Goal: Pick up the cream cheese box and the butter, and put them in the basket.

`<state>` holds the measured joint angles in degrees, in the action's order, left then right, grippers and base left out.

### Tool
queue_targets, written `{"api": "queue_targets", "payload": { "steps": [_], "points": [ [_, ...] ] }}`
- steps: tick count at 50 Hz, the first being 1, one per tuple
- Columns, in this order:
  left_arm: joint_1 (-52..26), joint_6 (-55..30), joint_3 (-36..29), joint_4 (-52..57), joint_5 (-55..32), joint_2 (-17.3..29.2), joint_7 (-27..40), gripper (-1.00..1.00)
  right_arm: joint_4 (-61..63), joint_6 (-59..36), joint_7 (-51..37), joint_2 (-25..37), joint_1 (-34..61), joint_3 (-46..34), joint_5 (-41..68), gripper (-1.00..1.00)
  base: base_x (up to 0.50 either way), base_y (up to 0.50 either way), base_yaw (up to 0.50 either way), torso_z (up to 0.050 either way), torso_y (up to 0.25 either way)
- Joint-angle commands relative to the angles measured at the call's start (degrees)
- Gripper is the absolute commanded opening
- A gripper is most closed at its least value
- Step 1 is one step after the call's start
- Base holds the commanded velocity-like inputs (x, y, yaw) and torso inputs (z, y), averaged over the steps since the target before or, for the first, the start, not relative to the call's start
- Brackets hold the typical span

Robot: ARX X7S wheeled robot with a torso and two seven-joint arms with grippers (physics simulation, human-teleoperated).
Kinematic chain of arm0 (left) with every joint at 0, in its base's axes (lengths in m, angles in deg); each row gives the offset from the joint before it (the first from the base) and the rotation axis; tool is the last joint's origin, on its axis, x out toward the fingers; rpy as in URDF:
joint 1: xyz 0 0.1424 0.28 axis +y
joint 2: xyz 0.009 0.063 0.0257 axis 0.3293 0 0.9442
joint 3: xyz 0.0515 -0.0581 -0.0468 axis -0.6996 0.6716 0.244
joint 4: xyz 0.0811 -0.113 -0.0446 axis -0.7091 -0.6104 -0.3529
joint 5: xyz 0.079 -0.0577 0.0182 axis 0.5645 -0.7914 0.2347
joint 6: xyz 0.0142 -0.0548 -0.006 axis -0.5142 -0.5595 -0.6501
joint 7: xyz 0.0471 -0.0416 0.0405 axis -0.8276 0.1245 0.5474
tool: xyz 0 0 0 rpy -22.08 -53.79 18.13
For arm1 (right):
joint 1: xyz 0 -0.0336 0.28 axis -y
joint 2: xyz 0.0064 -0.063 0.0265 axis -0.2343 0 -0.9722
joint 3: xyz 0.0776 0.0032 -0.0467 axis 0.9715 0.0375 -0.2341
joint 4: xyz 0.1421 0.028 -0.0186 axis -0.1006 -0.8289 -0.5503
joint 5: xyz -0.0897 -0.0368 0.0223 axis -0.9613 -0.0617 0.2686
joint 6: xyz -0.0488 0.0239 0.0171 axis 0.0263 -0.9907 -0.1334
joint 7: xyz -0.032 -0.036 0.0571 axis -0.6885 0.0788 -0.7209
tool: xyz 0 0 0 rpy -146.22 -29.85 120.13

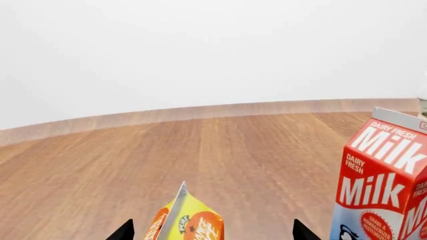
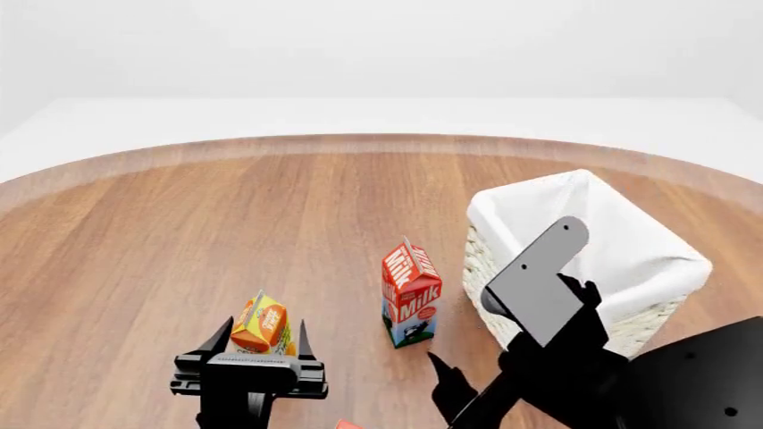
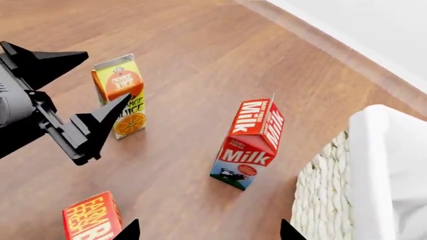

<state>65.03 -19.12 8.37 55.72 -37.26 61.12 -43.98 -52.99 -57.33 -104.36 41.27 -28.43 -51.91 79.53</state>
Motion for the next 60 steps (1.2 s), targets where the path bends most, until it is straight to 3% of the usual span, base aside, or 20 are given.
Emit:
{"api": "queue_targets", "payload": {
  "steps": [1, 60],
  "points": [
    [-0.2, 0.2, -0.2, -0.4, 0.0, 0.0, 0.0, 1.0, 1.0, -0.6, 4.0, -0.2, -1.0, -0.7, -3.3, 1.0, 0.0, 0.0, 0.0, 0.0, 0.0],
    [-0.2, -0.1, -0.6, 0.4, -0.6, 0.7, 0.6, 1.0, 3.4, 1.4, 6.1, -7.6, 0.7, -16.0, -9.0, 1.0, 0.0, 0.0, 0.0, 0.0, 0.0]
  ]
}}
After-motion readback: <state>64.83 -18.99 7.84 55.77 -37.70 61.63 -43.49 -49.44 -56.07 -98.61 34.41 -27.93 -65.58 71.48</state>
